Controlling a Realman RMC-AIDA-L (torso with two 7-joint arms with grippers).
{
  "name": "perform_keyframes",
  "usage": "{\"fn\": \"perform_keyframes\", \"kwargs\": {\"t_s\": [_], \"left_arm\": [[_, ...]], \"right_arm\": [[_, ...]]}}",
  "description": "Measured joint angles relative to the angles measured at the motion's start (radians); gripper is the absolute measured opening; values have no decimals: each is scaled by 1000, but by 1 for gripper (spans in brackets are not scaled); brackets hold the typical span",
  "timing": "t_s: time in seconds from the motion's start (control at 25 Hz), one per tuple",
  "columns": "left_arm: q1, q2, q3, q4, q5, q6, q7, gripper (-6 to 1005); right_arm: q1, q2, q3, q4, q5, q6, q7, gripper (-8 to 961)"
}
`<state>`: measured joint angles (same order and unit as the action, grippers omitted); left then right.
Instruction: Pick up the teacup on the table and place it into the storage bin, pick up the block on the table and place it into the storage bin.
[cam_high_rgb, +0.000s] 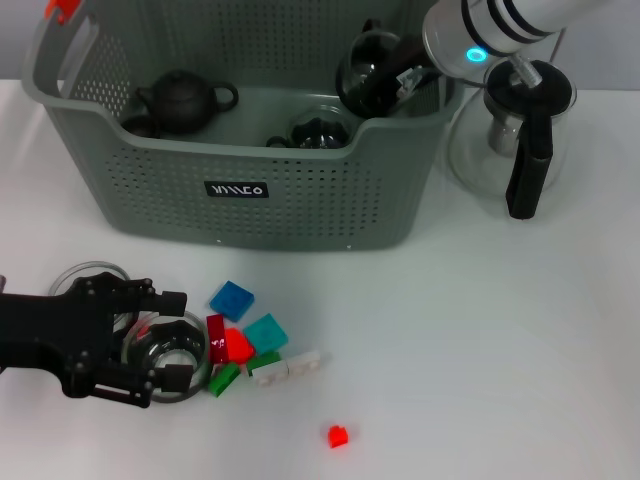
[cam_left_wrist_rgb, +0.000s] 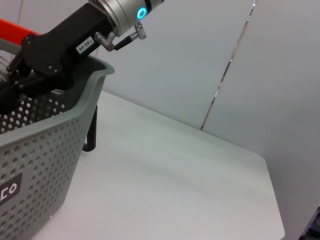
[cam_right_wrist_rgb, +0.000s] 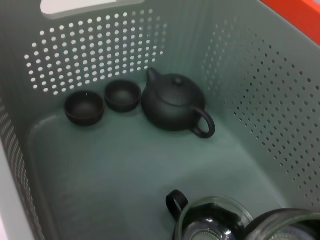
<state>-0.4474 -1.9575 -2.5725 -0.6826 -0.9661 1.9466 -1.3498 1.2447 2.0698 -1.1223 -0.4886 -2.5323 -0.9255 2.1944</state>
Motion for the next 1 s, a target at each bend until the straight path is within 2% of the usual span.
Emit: {"fn": "perform_keyframes", "kwargs": {"t_s": [1.0], "left_arm": [[-2,-3,0,2,9,-2,0,947]], "right_arm": [[-4,4,-41,10,0,10,7,75]]}}
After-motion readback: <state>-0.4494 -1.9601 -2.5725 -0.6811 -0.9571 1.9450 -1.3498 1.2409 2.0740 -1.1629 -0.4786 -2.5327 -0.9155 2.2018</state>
